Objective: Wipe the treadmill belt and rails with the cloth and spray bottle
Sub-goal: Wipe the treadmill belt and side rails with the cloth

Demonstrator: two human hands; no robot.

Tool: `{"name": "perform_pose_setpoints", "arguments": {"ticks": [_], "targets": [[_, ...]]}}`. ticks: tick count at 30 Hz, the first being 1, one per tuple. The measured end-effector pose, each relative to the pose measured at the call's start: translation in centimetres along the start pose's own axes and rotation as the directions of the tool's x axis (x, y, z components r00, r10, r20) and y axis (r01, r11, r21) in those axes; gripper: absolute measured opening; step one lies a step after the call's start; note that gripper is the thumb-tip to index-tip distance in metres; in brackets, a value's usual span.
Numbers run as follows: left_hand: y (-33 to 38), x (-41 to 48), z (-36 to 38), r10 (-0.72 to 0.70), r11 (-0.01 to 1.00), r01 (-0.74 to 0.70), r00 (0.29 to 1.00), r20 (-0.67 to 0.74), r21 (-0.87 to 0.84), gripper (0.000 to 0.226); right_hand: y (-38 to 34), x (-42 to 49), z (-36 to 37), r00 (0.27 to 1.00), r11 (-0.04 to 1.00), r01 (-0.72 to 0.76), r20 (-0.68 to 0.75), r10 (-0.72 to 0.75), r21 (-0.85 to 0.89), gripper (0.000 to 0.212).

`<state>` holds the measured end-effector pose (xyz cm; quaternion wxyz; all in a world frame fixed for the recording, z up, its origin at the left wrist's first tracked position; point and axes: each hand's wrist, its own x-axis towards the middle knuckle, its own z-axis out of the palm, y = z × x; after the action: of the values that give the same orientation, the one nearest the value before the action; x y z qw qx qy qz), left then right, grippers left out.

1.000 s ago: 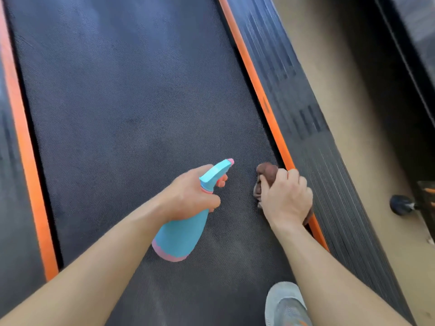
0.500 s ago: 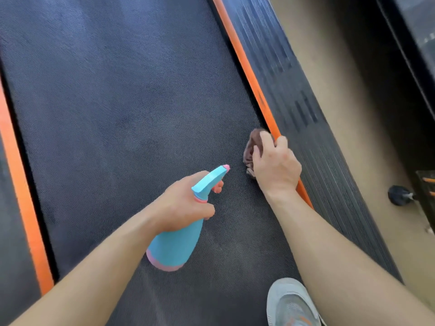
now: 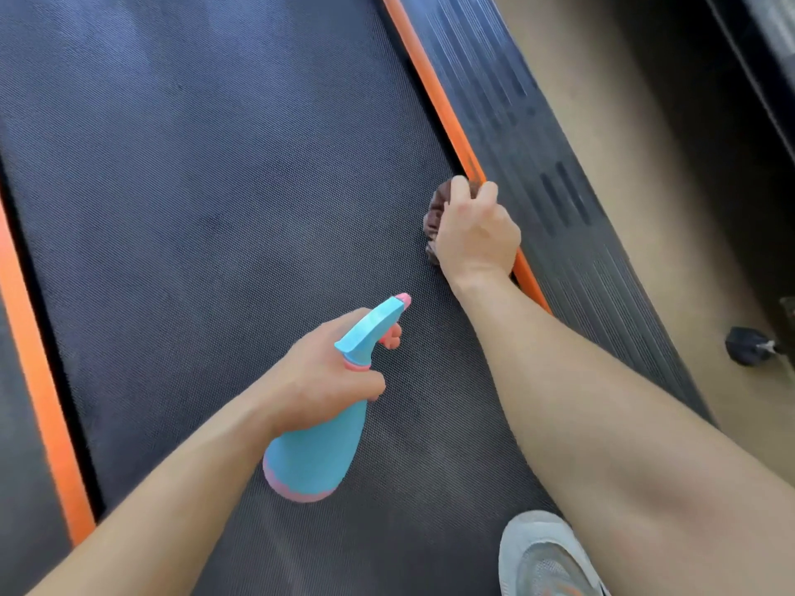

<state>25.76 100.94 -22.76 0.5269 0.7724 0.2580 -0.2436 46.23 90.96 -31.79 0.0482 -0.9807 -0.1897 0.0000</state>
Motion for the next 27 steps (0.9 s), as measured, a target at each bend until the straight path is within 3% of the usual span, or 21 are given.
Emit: {"name": "perform_pose_setpoints", "arguments": {"ticks": [3, 7, 12, 17, 23, 27], "targets": [[0.3, 0.1, -0.4, -0.025, 1.000, 0.025, 1.000, 0.008, 0.015, 0.052, 3.9, -5.3, -0.9, 0.999, 0.999, 0.037, -0.004, -0.037, -0.032, 0.023], [1.0, -0.2, -0.9, -0.063, 0.998, 0.063, 0.998, -0.008, -0.018, 0.061, 5.9, -8.8, -2.4, 0.985, 0.999, -0.044, 0.169, 0.044, -0.007, 0.034], [-0.2, -0.3, -0.9, -0.094, 0.994, 0.091, 0.994, -0.052, -0.055, 0.064, 1.5, -3.1, -0.8, 0.993, 0.998, -0.065, 0.097, 0.064, 0.015, 0.021], [-0.1, -0.3, -0.5, -0.097, 0.993, 0.094, 0.994, -0.048, -0.068, 0.062, 2.6, -5.4, -0.4, 0.990, 0.977, -0.143, 0.012, 0.143, 0.155, 0.028], [0.4, 0.3, -0.1, -0.064, 0.996, 0.061, 0.997, -0.044, -0.063, 0.056, 1.1, -0.9, -1.3, 0.993, 0.983, 0.020, -0.114, 0.001, 0.185, 0.034], [0.3, 0.4, -0.1, -0.069, 0.997, 0.068, 0.997, -0.030, -0.034, 0.061, -0.2, 1.5, -1.3, 0.992, 0.996, 0.087, 0.092, -0.085, -0.025, 0.029]]}}
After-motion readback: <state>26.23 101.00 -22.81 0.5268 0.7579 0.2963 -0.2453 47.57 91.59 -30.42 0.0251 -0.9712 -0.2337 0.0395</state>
